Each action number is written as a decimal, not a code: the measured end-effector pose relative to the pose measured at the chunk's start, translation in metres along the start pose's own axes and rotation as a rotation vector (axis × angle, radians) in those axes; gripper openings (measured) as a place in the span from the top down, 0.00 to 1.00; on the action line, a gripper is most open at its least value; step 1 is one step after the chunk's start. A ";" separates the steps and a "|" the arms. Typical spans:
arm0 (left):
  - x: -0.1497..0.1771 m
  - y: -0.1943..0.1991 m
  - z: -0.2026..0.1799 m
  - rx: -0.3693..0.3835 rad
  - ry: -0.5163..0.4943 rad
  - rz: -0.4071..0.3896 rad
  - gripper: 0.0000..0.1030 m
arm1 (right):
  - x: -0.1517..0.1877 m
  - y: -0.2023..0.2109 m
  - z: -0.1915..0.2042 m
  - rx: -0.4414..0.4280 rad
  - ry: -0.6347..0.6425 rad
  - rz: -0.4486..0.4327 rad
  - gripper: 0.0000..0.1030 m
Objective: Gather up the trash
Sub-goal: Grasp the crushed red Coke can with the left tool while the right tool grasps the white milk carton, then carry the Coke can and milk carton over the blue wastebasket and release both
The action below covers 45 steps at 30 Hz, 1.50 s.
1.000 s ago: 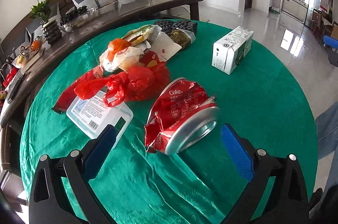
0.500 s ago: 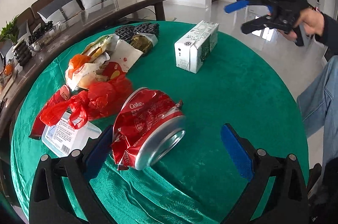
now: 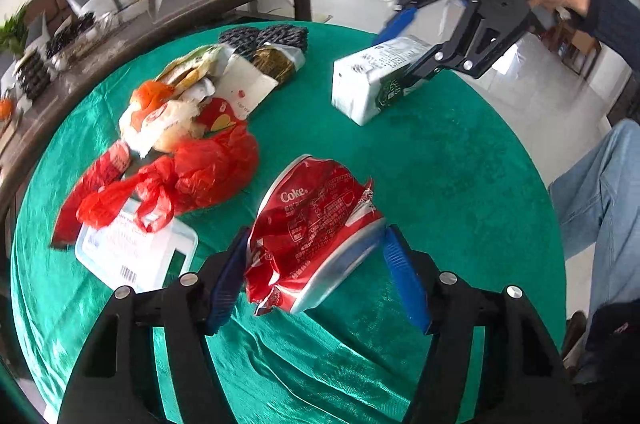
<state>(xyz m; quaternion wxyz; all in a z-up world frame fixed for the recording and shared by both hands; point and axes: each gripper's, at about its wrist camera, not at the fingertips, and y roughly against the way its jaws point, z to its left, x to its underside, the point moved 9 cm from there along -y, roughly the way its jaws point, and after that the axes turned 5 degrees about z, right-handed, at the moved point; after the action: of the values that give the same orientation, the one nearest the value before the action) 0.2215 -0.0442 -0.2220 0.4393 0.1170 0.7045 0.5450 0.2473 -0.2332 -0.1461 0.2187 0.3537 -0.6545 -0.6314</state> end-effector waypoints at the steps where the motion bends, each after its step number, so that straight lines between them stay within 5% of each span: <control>1: 0.002 0.002 0.000 0.006 0.024 0.000 0.36 | 0.005 0.006 -0.006 -0.025 -0.093 -0.001 0.56; 5: 0.007 0.007 -0.004 0.007 0.077 -0.014 0.35 | 0.035 0.022 -0.011 -0.179 -0.408 0.002 0.61; 9: 0.000 0.002 -0.001 -0.023 0.067 -0.032 0.17 | 0.051 0.014 -0.008 -0.183 -0.469 0.050 0.61; 14: -0.008 0.000 -0.004 -0.021 0.023 -0.051 0.14 | 0.057 0.008 0.000 -0.174 -0.467 0.075 0.59; 15: -0.008 0.000 -0.006 -0.015 0.010 -0.048 0.14 | 0.053 0.005 0.000 -0.164 -0.464 0.077 0.52; 16: -0.008 -0.001 -0.008 -0.008 -0.007 -0.044 0.16 | 0.049 0.002 0.001 -0.161 -0.459 0.075 0.49; 18: -0.006 -0.004 -0.013 -0.002 -0.038 -0.018 0.36 | 0.045 0.002 0.001 -0.156 -0.453 0.063 0.49; 20: -0.005 -0.004 -0.014 -0.003 -0.045 -0.005 0.36 | 0.041 0.004 -0.001 -0.142 -0.449 0.040 0.49; 22: -0.004 -0.002 -0.013 -0.003 -0.023 0.002 0.37 | 0.039 0.008 -0.002 -0.125 -0.446 0.014 0.63; 29: -0.012 0.006 -0.012 -0.006 0.139 -0.037 0.38 | 0.056 0.034 -0.020 -0.153 -0.555 -0.131 0.63; 33: -0.047 0.013 -0.040 0.042 0.181 -0.085 0.38 | 0.106 0.043 -0.057 -0.149 -0.702 -0.180 0.63; 38: -0.115 0.006 -0.116 0.143 0.129 -0.113 0.38 | 0.196 0.031 -0.105 -0.085 -0.902 -0.141 0.63; 45: -0.188 -0.062 -0.219 0.235 0.123 -0.037 0.37 | 0.301 -0.004 -0.150 0.007 -1.093 -0.082 0.63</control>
<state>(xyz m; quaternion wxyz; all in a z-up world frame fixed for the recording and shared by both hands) 0.1881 -0.3346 -0.1795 0.3885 0.1208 0.7913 0.4565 0.1609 -0.5558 -0.1819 -0.1791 -0.0001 -0.6605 -0.7291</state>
